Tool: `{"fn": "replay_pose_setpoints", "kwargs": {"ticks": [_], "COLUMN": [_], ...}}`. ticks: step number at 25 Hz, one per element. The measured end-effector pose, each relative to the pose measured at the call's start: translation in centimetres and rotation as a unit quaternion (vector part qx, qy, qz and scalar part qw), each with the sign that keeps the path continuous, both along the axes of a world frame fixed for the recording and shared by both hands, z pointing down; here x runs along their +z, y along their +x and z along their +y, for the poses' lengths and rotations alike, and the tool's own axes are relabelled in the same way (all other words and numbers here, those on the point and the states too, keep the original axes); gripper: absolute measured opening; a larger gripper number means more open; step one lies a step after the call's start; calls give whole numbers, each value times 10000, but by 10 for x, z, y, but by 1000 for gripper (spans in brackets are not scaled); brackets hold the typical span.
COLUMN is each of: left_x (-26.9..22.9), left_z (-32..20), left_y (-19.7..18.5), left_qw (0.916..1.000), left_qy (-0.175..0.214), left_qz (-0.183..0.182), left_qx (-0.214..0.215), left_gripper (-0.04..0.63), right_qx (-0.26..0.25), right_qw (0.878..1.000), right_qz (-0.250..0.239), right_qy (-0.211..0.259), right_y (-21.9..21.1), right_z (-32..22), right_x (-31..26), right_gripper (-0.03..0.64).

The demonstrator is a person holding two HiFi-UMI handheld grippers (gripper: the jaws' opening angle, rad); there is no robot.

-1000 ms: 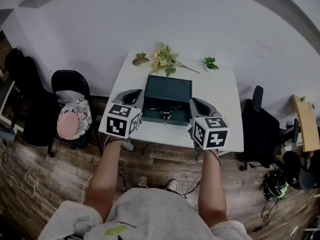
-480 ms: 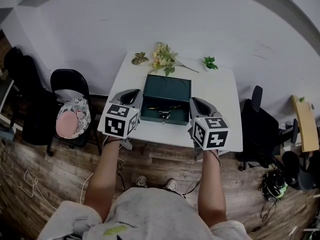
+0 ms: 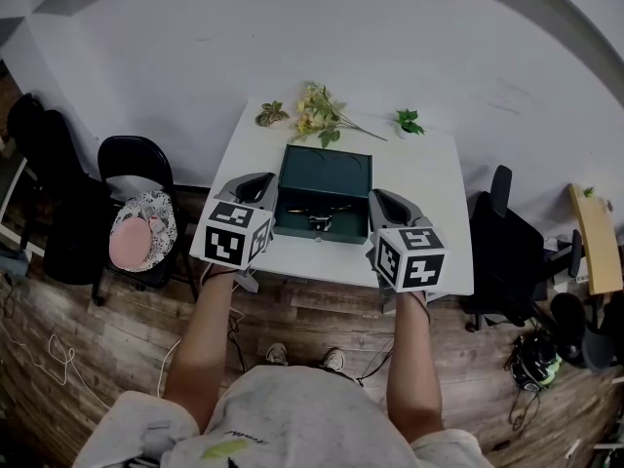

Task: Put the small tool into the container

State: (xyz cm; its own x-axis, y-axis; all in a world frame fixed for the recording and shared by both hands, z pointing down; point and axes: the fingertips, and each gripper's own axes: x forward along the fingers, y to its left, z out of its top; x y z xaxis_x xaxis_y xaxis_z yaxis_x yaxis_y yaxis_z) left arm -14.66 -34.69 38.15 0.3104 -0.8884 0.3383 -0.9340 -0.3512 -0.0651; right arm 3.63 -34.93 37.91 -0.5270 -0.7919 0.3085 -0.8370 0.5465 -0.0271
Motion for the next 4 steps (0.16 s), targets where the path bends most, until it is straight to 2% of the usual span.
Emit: {"fn": "replay_pose_setpoints", "kwargs": {"ticks": [4], "left_x": [1], "left_z": [-3], "left_y": [2], "left_qw": [10000], "left_qy": [-6], "left_qz": [-37], "left_qx": [28], "left_gripper": [-2], "right_qx": [17], "right_qw": [10000], "right_qz": [-8], "right_qy": [-3], "right_y": [1], "right_z": [-2], "right_x": [1], "right_gripper": [5]}}
